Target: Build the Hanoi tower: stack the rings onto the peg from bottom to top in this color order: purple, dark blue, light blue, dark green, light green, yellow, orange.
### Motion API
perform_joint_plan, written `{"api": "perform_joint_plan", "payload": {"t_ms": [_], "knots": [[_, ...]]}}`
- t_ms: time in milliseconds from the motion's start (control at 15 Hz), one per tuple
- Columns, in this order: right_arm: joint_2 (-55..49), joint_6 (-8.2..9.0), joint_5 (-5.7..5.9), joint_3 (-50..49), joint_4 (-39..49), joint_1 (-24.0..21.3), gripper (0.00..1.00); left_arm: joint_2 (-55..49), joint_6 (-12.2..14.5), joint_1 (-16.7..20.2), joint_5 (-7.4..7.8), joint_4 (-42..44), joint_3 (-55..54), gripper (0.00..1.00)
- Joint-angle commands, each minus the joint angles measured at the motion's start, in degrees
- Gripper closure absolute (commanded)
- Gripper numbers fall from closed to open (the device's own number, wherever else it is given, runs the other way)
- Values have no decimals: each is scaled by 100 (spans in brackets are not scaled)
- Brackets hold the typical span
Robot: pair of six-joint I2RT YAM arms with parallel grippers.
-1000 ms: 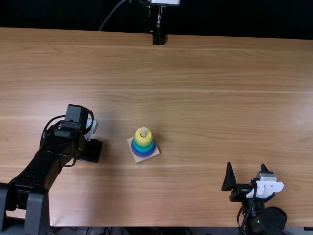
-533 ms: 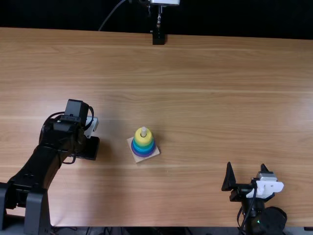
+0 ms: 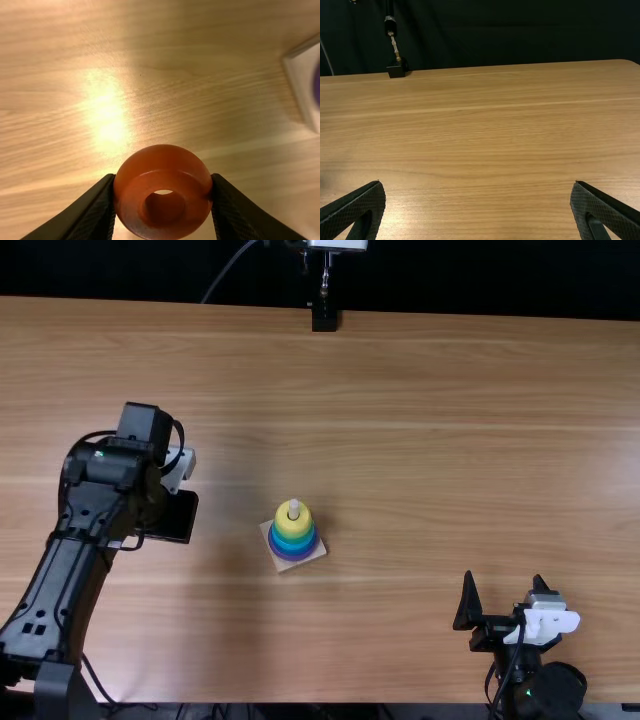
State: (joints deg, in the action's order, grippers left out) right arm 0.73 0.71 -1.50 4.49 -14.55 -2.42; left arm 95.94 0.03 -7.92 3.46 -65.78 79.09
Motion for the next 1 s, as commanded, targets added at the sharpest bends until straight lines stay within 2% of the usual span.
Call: {"api": "perform_joint_plan", "payload": {"t_ms": [0,133,267,400,600,733,933], "knots": [[-73,3,2,-361,-408,-57,0,-146,18,-139,75,-235,467,100],[-73,3,2,-361,-408,-57,0,-146,-3,-456,75,-721,924,100],[-73,3,2,-361,-408,-57,0,-128,-24,-623,86,-900,1249,100],[-73,3,2,-361,-408,-57,0,-84,-45,-772,191,-1069,1583,100],[-73,3,2,-361,-408,-57,0,-67,-56,-1045,202,-1185,1926,100],[-73,3,2,-361,-408,-57,0,83,-88,-1317,276,-1185,2058,100],[-73,3,2,-361,-408,-57,0,223,-436,-1695,297,-1164,2216,100]]}}
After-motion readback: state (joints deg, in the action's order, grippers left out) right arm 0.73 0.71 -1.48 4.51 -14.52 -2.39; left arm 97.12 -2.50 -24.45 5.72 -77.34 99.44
